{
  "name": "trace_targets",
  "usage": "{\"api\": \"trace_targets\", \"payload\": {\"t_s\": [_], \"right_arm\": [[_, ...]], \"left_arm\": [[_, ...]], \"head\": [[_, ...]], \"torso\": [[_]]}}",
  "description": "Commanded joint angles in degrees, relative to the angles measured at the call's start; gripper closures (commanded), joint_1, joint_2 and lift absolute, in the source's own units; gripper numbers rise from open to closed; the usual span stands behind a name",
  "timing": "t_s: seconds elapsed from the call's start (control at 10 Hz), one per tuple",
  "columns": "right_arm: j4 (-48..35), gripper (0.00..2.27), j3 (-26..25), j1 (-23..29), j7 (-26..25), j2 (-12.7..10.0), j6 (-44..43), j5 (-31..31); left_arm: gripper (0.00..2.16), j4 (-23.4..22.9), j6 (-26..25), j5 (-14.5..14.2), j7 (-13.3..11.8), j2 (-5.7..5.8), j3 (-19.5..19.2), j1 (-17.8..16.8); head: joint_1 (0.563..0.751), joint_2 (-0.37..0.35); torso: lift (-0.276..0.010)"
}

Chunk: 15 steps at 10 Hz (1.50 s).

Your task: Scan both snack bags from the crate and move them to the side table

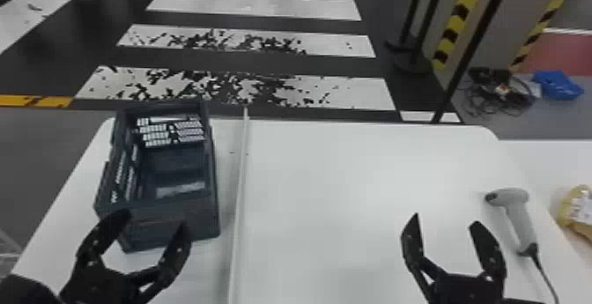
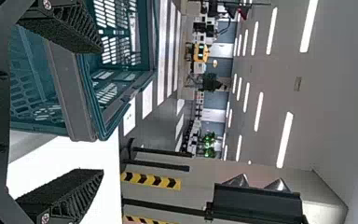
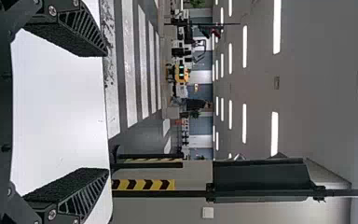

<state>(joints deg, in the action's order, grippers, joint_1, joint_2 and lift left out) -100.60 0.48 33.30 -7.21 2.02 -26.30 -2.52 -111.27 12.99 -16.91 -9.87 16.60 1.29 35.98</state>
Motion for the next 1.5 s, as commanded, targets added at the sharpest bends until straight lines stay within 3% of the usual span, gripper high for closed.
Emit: {"api": "trace_targets", "payload": {"t_s": [0.0, 0.4, 0.7, 1.4], "right_arm": [[0.0, 0.12, 0.7, 1.1, 0.0, 0.1, -1.0, 0.0], [0.1, 0.12, 1.3, 1.1, 0.0, 0.1, -1.2, -0.3], [0.0, 0.12, 1.3, 1.7, 0.1, 0.1, -1.9, -0.5], [-0.1, 0.12, 2.5, 1.7, 0.1, 0.1, -1.7, -0.4]], "left_arm": [[0.08, -0.1, 0.1, 0.0, 0.3, -0.08, -0.2, 0.0], [0.08, -0.7, 0.1, 0.0, 0.4, -1.14, -1.3, 0.9], [0.08, -0.7, 0.1, 0.0, 0.6, -1.31, -1.3, 1.0], [0.08, -0.8, 0.4, 0.0, 1.3, -0.61, -1.5, 1.7]], "head": [[0.695, -0.058], [0.695, -0.032], [0.695, -0.028], [0.695, -0.008]], "torso": [[-0.099], [-0.099], [-0.099], [-0.099]]}}
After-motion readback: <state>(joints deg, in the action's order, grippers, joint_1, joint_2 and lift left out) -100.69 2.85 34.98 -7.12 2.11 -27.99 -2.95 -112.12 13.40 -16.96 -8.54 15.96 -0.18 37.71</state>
